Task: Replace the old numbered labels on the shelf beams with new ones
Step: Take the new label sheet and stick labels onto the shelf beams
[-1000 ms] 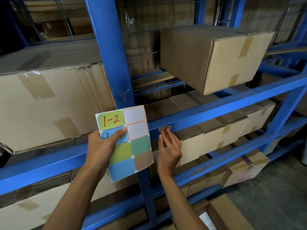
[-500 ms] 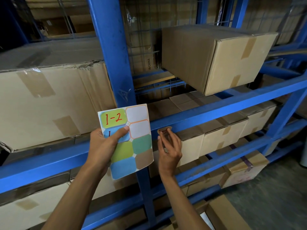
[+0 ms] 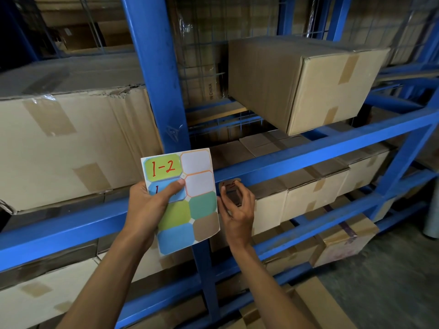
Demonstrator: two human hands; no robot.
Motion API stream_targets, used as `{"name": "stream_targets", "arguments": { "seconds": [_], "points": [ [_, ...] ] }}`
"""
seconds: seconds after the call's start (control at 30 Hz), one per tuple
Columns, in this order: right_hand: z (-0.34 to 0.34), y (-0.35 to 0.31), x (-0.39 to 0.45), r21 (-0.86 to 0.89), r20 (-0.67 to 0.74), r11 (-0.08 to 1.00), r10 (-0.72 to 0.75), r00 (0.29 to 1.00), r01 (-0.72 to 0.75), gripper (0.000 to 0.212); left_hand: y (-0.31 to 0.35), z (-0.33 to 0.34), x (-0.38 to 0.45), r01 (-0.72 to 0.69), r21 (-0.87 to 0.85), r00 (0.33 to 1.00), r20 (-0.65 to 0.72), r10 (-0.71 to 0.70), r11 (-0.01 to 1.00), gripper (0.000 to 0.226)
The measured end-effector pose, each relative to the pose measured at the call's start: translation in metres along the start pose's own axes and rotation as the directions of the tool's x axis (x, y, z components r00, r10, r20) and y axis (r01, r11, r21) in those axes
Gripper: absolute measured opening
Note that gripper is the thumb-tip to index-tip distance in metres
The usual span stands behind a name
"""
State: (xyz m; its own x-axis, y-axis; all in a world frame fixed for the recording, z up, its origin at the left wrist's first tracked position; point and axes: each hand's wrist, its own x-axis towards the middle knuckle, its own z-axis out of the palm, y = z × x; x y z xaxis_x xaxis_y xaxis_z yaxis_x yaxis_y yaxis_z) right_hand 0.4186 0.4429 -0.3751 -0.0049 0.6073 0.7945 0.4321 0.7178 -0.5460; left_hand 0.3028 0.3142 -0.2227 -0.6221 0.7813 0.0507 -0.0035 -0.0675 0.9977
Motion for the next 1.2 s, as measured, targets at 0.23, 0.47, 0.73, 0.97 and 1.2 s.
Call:
{"name": "stream_targets", "arguments": {
  "seconds": [0.23,0.47,0.73,0.97,1.2],
  "points": [
    [-0.008,0.018,-0.006,-0.072,0.143,0.984,-0.149,0.978,0.161,0.047,0.003,0.0,-0.008,-0.012,-0.009,1.0,-0.002,0.012,1.0,0.013],
    [-0.015,0.033,-0.001,-0.151,0.243,0.952,-0.226,0.943,0.267,0.062,0.0,-0.001,-0.014,-0.011,-0.002,1.0,-0.021,0.011,1.0,0.014],
    [-0.02,0.044,0.021,-0.321,0.319,0.88,-0.248,0.915,0.351,0.075,0.0,-0.004,-0.021,-0.007,0.002,0.999,-0.051,0.007,1.0,0.02],
    [-0.033,0.067,0.023,-0.408,0.366,0.836,-0.218,0.905,0.366,0.091,-0.001,-0.004,-0.024,-0.009,-0.005,0.998,-0.063,0.009,1.0,0.016],
    [-0.035,0.064,0.011,-0.415,0.461,0.862,-0.075,0.884,0.29,0.102,-0.004,-0.004,-0.026,0.012,-0.01,0.998,-0.054,-0.013,1.0,0.018]
  ]
}}
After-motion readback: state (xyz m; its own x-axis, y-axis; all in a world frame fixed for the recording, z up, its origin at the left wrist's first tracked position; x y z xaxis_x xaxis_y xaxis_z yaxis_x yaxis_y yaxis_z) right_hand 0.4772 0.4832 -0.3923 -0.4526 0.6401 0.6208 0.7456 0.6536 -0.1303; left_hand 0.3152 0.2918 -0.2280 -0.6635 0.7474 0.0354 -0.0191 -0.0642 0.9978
